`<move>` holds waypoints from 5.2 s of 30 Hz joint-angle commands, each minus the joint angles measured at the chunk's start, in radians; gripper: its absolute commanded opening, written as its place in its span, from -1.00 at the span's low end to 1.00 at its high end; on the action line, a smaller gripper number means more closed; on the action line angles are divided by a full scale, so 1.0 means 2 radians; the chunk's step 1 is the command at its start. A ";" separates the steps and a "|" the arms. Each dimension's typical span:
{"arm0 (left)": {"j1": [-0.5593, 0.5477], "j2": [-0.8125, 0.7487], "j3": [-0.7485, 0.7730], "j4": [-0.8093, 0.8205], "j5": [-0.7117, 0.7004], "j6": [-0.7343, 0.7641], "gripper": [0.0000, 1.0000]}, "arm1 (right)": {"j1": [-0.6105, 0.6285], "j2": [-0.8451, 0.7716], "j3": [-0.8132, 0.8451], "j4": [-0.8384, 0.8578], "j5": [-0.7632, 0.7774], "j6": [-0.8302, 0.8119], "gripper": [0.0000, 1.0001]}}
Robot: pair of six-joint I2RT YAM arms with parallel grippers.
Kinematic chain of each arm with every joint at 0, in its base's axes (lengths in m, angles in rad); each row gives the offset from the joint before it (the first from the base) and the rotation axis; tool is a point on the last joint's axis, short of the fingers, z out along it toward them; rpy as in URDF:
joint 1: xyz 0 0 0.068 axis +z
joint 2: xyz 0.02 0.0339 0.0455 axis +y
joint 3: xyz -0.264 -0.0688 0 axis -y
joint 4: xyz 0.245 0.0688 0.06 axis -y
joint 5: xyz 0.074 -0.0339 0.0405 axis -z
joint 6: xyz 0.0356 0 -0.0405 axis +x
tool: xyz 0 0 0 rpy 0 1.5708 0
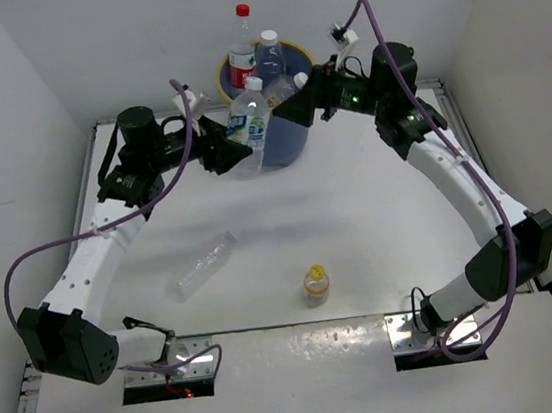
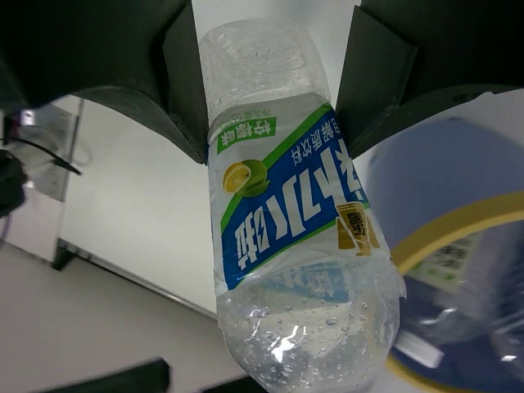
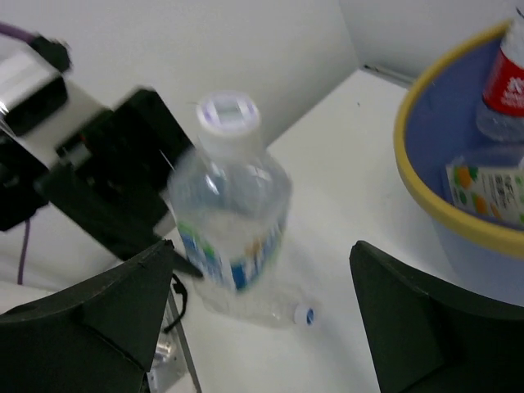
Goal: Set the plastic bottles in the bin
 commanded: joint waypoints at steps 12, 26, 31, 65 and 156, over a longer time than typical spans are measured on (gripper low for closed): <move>-0.050 -0.005 0.020 0.029 0.045 -0.036 -0.65 | 0.052 0.049 0.085 0.023 0.025 0.018 0.24; 0.016 -0.016 0.046 0.007 -0.130 -0.029 1.00 | -0.022 0.089 0.186 0.058 0.144 0.001 -1.00; 0.045 -0.021 0.051 0.007 -0.125 -0.020 1.00 | -0.048 0.131 0.233 0.136 0.228 -0.068 -1.00; 0.080 -0.031 -0.007 -0.076 -0.136 0.037 1.00 | -0.032 0.265 0.245 0.097 0.230 -0.177 -1.00; 0.014 0.061 0.281 0.022 -0.177 0.008 -1.00 | -0.144 -0.106 -0.122 0.034 0.136 -0.185 0.63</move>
